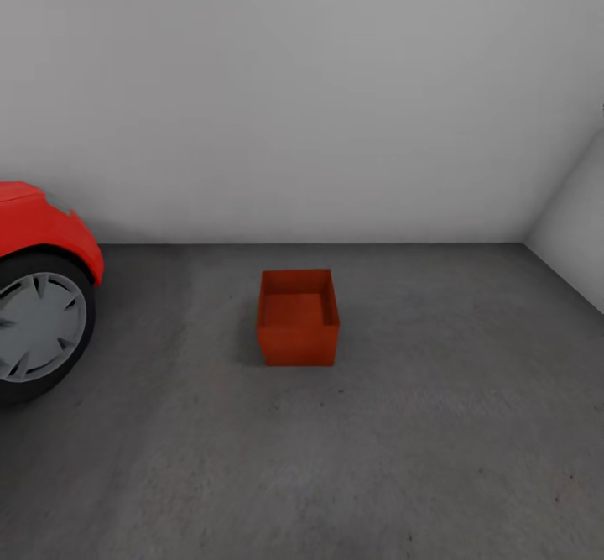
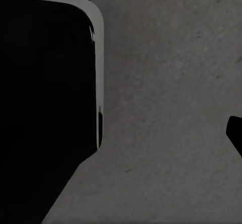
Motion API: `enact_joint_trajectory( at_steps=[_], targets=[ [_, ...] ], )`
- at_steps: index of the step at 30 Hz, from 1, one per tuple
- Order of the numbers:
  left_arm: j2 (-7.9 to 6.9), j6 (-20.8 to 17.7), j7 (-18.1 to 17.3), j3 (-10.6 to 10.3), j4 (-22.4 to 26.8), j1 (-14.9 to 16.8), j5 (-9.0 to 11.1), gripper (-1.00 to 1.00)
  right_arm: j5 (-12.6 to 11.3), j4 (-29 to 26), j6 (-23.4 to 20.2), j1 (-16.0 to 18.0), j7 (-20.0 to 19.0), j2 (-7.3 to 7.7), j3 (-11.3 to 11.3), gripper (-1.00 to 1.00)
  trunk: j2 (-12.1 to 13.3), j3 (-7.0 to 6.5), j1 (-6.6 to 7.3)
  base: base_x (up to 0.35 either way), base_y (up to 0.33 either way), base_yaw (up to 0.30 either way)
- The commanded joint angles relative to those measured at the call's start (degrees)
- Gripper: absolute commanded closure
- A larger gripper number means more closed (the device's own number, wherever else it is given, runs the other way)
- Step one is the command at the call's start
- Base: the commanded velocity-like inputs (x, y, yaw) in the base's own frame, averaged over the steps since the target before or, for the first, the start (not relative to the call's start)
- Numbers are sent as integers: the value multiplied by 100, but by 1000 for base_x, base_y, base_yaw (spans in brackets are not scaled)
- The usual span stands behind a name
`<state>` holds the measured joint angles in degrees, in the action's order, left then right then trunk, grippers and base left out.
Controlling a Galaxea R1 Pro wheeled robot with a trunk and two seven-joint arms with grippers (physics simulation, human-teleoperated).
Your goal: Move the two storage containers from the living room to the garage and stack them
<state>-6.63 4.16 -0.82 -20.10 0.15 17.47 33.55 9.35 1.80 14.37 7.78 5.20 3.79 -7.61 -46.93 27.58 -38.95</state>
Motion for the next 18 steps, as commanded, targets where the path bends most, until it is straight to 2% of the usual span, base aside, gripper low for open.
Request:
enact_joint_trajectory(
  at_steps=[1,18],
  targets=[
    [-2,15,-9,-48,0,2,44,-100,63,19,32,6,23,-16,-48,-100,-4,-4,-1,0,0,0],
    [-3,15,-11,-45,20,2,45,-100,76,17,-129,4,8,-139,-46,-100,-4,-162,-1,0,0,6]
  ],
)
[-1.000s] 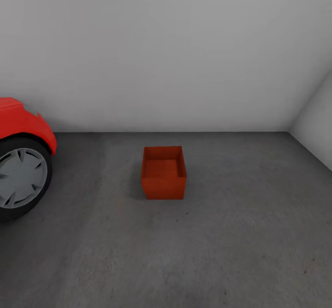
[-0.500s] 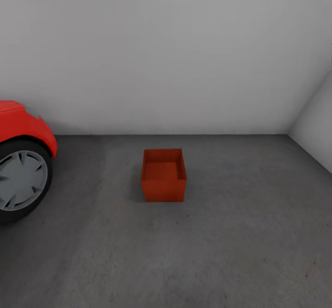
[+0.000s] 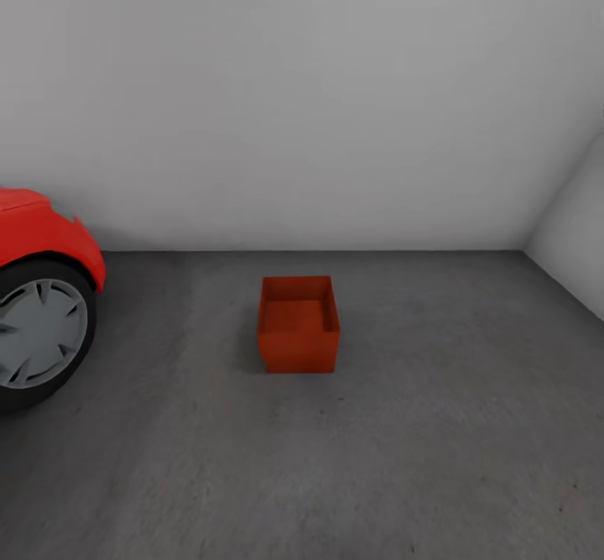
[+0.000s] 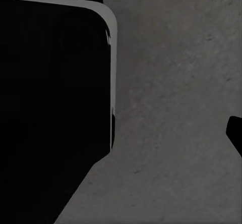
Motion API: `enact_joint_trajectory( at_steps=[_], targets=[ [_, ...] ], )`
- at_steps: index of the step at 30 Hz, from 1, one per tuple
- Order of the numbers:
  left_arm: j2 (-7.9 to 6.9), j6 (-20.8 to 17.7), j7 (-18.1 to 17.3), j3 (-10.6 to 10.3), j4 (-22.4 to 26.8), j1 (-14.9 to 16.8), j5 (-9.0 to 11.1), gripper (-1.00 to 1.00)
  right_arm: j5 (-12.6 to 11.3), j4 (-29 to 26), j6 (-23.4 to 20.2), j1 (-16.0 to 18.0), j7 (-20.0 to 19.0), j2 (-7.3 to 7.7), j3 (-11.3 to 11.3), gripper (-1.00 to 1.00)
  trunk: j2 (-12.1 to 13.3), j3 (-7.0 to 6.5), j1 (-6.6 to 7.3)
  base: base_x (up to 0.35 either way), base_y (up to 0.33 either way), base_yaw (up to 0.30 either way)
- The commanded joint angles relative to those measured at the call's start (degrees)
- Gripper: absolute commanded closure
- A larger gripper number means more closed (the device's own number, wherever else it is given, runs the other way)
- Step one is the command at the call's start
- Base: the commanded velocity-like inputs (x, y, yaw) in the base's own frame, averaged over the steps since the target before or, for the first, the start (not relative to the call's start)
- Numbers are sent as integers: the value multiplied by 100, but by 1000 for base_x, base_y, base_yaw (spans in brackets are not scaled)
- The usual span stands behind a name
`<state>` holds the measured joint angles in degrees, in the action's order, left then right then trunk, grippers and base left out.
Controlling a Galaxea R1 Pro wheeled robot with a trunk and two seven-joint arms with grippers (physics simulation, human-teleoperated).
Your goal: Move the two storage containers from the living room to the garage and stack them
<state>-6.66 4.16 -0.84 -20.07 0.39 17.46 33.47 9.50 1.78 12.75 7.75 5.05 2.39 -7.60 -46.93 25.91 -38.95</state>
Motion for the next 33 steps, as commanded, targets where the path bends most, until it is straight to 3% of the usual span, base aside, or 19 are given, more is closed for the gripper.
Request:
enact_joint_trajectory(
  at_steps=[1,26,33],
  targets=[
    [-1,15,-8,-47,-4,3,55,-100,61,20,32,7,22,0,-46,-100,-4,-4,-1,0,0,56],
    [-2,15,-7,-43,-4,3,47,-100,57,17,-80,7,5,-21,-49,-100,-4,-236,-1,0,0,37],
    [-2,16,-7,-46,-4,3,46,-100,60,16,-35,7,5,-111,-49,-100,-4,-301,-1,0,0,0]
  ],
)
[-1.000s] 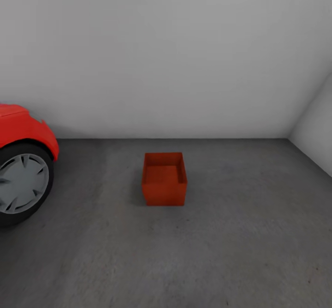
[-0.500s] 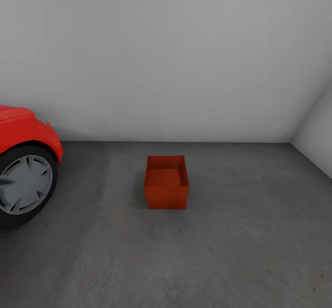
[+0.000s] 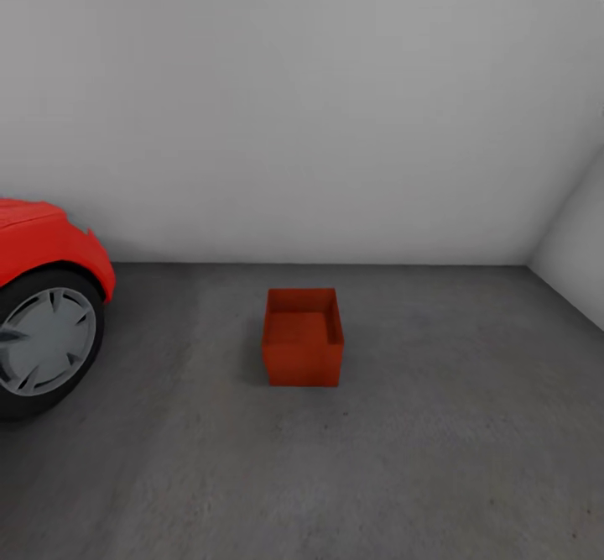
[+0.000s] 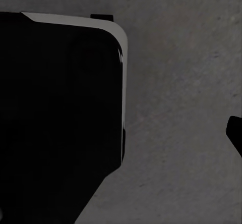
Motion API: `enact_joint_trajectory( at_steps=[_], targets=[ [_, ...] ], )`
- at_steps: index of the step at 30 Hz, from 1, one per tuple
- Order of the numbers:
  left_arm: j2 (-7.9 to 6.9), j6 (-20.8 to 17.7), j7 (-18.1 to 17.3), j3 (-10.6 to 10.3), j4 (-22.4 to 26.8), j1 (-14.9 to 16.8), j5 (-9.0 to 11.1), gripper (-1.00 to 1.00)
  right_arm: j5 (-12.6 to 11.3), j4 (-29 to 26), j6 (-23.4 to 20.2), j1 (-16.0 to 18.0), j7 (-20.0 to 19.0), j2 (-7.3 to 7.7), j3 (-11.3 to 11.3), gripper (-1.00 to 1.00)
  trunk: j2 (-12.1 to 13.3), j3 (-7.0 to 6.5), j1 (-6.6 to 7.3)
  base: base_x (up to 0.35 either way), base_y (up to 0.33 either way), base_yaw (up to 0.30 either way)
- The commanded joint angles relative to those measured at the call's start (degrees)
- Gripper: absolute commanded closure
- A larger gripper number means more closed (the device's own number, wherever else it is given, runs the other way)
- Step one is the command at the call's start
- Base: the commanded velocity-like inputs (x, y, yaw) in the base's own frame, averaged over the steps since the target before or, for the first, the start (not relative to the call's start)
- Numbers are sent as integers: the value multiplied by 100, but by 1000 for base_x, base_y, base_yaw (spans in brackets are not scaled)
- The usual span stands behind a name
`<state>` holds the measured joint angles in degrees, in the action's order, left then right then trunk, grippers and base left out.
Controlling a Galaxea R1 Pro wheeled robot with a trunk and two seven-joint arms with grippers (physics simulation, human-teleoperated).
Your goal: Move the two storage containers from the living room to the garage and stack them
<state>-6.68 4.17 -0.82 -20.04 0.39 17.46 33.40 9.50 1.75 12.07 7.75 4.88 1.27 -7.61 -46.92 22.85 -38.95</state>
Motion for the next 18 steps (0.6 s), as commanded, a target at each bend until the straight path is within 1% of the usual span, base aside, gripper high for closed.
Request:
enact_joint_trajectory(
  at_steps=[1,18],
  targets=[
    [0,14,-8,-48,-4,3,53,-100,62,20,37,7,22,-3,-48,-100,-4,-4,-1,0,0,0],
    [0,14,-6,-49,-4,3,53,-100,69,19,42,7,22,-4,-43,-100,-4,-161,-1,0,0,0]
  ],
)
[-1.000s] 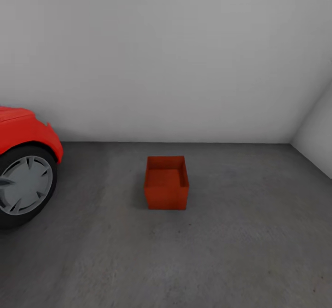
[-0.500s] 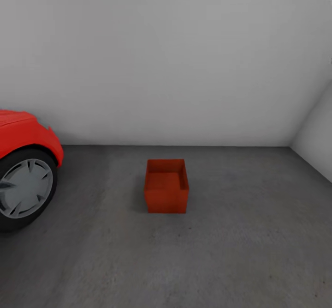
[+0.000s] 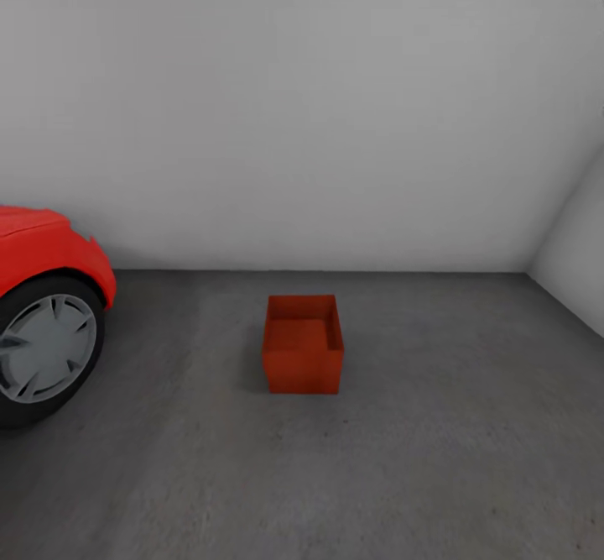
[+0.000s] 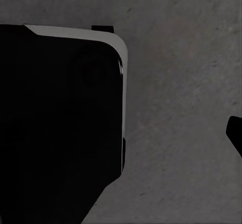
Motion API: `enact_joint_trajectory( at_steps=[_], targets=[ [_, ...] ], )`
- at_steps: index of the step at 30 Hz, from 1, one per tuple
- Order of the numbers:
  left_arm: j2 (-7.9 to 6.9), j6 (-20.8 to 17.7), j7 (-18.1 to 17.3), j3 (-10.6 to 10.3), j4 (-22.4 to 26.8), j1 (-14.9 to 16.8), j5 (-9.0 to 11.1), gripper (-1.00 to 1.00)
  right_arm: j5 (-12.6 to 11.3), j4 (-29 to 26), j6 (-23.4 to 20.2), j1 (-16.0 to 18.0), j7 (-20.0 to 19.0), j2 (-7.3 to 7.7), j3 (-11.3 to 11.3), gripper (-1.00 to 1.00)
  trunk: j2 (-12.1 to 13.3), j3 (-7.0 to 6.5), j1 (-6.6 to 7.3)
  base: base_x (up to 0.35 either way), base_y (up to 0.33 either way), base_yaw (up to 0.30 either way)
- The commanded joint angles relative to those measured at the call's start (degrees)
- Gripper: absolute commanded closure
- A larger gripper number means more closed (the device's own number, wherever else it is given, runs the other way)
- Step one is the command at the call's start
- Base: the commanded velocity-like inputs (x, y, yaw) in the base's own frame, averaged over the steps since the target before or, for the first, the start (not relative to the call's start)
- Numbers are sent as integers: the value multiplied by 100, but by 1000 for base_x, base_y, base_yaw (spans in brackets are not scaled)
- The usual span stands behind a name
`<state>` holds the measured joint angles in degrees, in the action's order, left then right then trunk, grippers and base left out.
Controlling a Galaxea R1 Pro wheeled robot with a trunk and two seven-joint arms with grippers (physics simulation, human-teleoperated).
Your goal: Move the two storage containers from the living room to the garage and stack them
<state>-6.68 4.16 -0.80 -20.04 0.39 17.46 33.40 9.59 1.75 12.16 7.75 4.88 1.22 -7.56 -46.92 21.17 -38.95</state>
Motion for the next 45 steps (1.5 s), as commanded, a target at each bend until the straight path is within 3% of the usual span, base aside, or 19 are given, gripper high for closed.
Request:
enact_joint_trajectory(
  at_steps=[1,45],
  targets=[
    [0,15,-10,-49,-3,3,53,-100,61,19,33,8,22,1,-47,-100,-5,-3,-1,0,0,0],
    [0,17,-11,-49,-3,3,53,-100,66,19,41,8,-116,3,-44,-100,-5,-412,-1,0,0,0]
  ],
)
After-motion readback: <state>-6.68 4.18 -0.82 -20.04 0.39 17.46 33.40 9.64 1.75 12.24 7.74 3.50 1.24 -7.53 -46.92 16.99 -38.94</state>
